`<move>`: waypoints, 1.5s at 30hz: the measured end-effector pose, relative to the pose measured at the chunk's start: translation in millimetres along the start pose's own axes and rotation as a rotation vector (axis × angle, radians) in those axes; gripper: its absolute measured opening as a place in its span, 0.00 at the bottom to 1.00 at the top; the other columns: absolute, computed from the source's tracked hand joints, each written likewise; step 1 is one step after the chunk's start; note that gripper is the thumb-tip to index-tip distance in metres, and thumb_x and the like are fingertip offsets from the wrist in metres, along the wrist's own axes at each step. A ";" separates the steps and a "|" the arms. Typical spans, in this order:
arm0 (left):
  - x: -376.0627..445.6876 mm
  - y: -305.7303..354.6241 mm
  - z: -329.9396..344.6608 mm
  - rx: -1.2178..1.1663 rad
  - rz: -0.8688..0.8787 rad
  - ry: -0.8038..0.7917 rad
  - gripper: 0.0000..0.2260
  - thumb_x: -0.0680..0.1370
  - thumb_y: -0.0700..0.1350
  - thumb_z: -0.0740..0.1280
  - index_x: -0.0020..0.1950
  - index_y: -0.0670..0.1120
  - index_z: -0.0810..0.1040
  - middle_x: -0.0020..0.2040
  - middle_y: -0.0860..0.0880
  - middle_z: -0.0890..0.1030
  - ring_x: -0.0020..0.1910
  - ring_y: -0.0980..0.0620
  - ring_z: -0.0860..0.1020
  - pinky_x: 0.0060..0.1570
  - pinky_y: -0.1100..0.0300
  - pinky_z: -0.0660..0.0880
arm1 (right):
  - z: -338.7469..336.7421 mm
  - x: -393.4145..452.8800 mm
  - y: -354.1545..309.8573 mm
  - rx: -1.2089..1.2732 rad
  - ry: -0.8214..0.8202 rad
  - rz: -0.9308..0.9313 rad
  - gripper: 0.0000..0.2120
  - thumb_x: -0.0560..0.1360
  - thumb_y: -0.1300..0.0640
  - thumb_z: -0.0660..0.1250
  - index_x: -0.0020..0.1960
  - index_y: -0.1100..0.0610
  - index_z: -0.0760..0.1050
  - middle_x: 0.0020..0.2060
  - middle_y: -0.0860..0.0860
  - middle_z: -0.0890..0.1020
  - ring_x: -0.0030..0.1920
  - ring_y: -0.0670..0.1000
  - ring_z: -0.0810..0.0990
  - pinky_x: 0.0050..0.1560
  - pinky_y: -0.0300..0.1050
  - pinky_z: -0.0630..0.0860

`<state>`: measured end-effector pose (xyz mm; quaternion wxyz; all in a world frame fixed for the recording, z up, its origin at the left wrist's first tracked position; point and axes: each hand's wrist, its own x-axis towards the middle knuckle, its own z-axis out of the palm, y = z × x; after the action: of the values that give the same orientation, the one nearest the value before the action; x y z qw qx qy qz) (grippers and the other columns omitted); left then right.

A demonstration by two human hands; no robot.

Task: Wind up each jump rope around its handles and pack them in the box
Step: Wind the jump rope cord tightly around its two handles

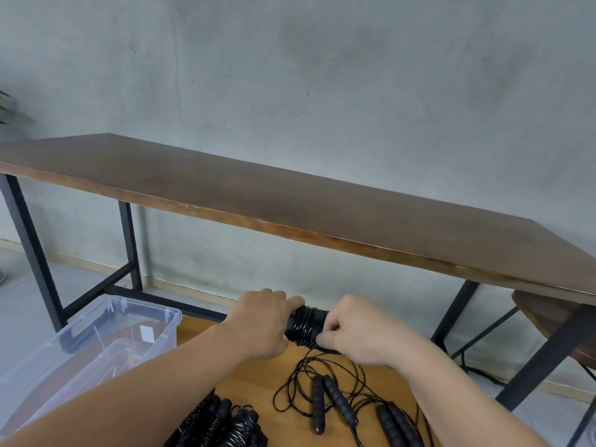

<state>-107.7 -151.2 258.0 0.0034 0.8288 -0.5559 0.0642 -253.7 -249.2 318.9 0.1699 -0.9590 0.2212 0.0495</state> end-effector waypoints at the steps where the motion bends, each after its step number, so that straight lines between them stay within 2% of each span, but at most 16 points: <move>1: -0.6 0.2 -1.9 -0.013 0.020 -0.006 0.22 0.77 0.49 0.64 0.71 0.54 0.63 0.55 0.49 0.75 0.54 0.47 0.75 0.45 0.55 0.71 | -7.2 -0.2 0.6 0.015 -0.010 -0.009 0.11 0.77 0.49 0.67 0.44 0.54 0.85 0.36 0.49 0.82 0.34 0.45 0.77 0.33 0.40 0.72; 6: -8.4 2.3 -12.8 -0.089 0.136 -0.037 0.18 0.76 0.48 0.63 0.66 0.55 0.67 0.50 0.50 0.75 0.51 0.47 0.75 0.47 0.54 0.72 | -27.3 5.9 7.9 0.101 -0.032 -0.044 0.06 0.71 0.49 0.75 0.38 0.50 0.84 0.37 0.44 0.84 0.41 0.45 0.81 0.38 0.37 0.75; 10: -14.1 2.2 -19.0 -0.183 0.227 0.009 0.13 0.75 0.47 0.64 0.59 0.55 0.69 0.43 0.53 0.71 0.45 0.50 0.72 0.44 0.55 0.70 | -36.1 13.9 18.8 0.239 -0.081 -0.105 0.08 0.66 0.49 0.79 0.38 0.52 0.85 0.34 0.43 0.83 0.39 0.42 0.80 0.41 0.39 0.75; 12: -16.4 2.6 -20.3 -0.244 0.254 0.019 0.14 0.74 0.47 0.64 0.59 0.55 0.70 0.43 0.54 0.72 0.43 0.52 0.71 0.43 0.57 0.69 | -37.7 16.2 26.2 0.313 -0.120 -0.136 0.07 0.66 0.50 0.79 0.39 0.53 0.85 0.34 0.43 0.83 0.39 0.41 0.80 0.44 0.40 0.75; 15: -20.3 2.5 -19.7 -0.356 0.253 0.015 0.14 0.74 0.46 0.64 0.59 0.57 0.72 0.43 0.56 0.73 0.42 0.55 0.70 0.41 0.60 0.66 | -31.7 19.8 39.9 0.562 -0.162 -0.147 0.06 0.66 0.54 0.79 0.38 0.53 0.82 0.31 0.45 0.81 0.33 0.43 0.77 0.39 0.39 0.72; 17: -23.2 3.7 -19.9 -0.422 0.251 -0.009 0.13 0.74 0.45 0.64 0.56 0.57 0.72 0.43 0.55 0.76 0.41 0.55 0.73 0.41 0.59 0.69 | -22.3 22.1 49.2 0.741 -0.174 -0.121 0.07 0.65 0.54 0.78 0.37 0.52 0.80 0.27 0.46 0.76 0.29 0.44 0.71 0.33 0.38 0.67; 20: -26.7 4.9 -16.4 -0.597 0.204 -0.093 0.15 0.72 0.42 0.65 0.51 0.62 0.71 0.38 0.57 0.75 0.38 0.57 0.73 0.40 0.62 0.70 | -0.4 26.1 59.1 1.068 -0.217 -0.061 0.05 0.67 0.59 0.74 0.40 0.56 0.78 0.31 0.49 0.80 0.31 0.47 0.77 0.35 0.39 0.74; 22: -28.5 6.8 -11.3 -0.721 0.159 -0.132 0.19 0.70 0.42 0.66 0.55 0.62 0.73 0.38 0.58 0.76 0.38 0.60 0.73 0.39 0.65 0.69 | 16.5 24.2 59.8 1.269 -0.230 -0.020 0.04 0.70 0.60 0.70 0.42 0.59 0.76 0.34 0.52 0.81 0.33 0.49 0.80 0.35 0.41 0.78; 25: -31.3 9.6 -2.0 -0.865 0.075 -0.156 0.24 0.69 0.39 0.68 0.60 0.61 0.75 0.37 0.60 0.76 0.35 0.64 0.74 0.35 0.71 0.66 | 39.6 19.5 52.0 1.503 -0.155 0.070 0.06 0.71 0.59 0.68 0.43 0.61 0.76 0.35 0.54 0.80 0.32 0.49 0.80 0.32 0.42 0.79; 28: -35.5 13.5 8.7 -0.970 0.003 -0.160 0.25 0.69 0.37 0.69 0.60 0.60 0.77 0.36 0.59 0.76 0.32 0.64 0.73 0.32 0.72 0.66 | 63.9 13.5 43.8 1.755 -0.057 0.182 0.07 0.69 0.58 0.67 0.41 0.61 0.80 0.35 0.56 0.80 0.34 0.51 0.78 0.34 0.43 0.78; 30: -38.3 16.3 15.5 -0.998 -0.025 -0.162 0.24 0.69 0.37 0.69 0.59 0.60 0.77 0.36 0.57 0.76 0.31 0.62 0.72 0.32 0.69 0.67 | 80.1 11.9 43.8 1.805 0.010 0.222 0.06 0.75 0.62 0.64 0.41 0.60 0.76 0.33 0.54 0.75 0.32 0.49 0.70 0.32 0.41 0.66; 31: -39.3 17.0 19.8 -1.008 -0.045 -0.164 0.24 0.69 0.37 0.69 0.59 0.60 0.77 0.36 0.56 0.76 0.31 0.61 0.72 0.32 0.68 0.68 | 89.2 11.3 45.0 1.816 0.041 0.244 0.10 0.78 0.66 0.59 0.40 0.59 0.73 0.31 0.53 0.72 0.30 0.47 0.64 0.29 0.40 0.59; 33: -41.2 17.8 30.5 -1.023 -0.090 -0.164 0.24 0.68 0.38 0.69 0.59 0.60 0.76 0.36 0.55 0.77 0.31 0.58 0.73 0.32 0.64 0.70 | 104.9 7.4 46.3 1.795 0.103 0.296 0.14 0.80 0.70 0.52 0.40 0.59 0.70 0.29 0.51 0.69 0.28 0.45 0.60 0.27 0.38 0.54; 37: -45.4 18.9 47.0 -1.028 -0.170 -0.150 0.23 0.68 0.38 0.69 0.58 0.60 0.77 0.35 0.55 0.77 0.31 0.57 0.74 0.32 0.62 0.71 | 126.3 -6.9 39.1 1.712 0.119 0.319 0.11 0.82 0.66 0.55 0.45 0.61 0.73 0.30 0.50 0.70 0.27 0.44 0.60 0.24 0.36 0.54; 40: -50.1 26.1 56.1 -1.018 -0.187 -0.159 0.23 0.68 0.39 0.69 0.56 0.62 0.77 0.35 0.56 0.77 0.31 0.59 0.74 0.33 0.64 0.71 | 136.4 -13.4 36.4 1.599 0.162 0.350 0.11 0.83 0.65 0.56 0.45 0.60 0.73 0.31 0.51 0.71 0.28 0.44 0.60 0.24 0.36 0.55; 45: -48.9 38.7 72.1 -1.004 -0.279 -0.148 0.24 0.68 0.40 0.68 0.58 0.62 0.76 0.36 0.55 0.80 0.34 0.56 0.77 0.34 0.61 0.74 | 143.3 -23.7 32.9 1.412 0.148 0.398 0.12 0.84 0.60 0.56 0.47 0.60 0.76 0.32 0.51 0.72 0.26 0.44 0.62 0.25 0.37 0.59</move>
<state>-154.2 -126.5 178.5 0.3693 0.7935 -0.4015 -0.2698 -292.3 -217.5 178.6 0.7192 -0.5641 0.3810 -0.1396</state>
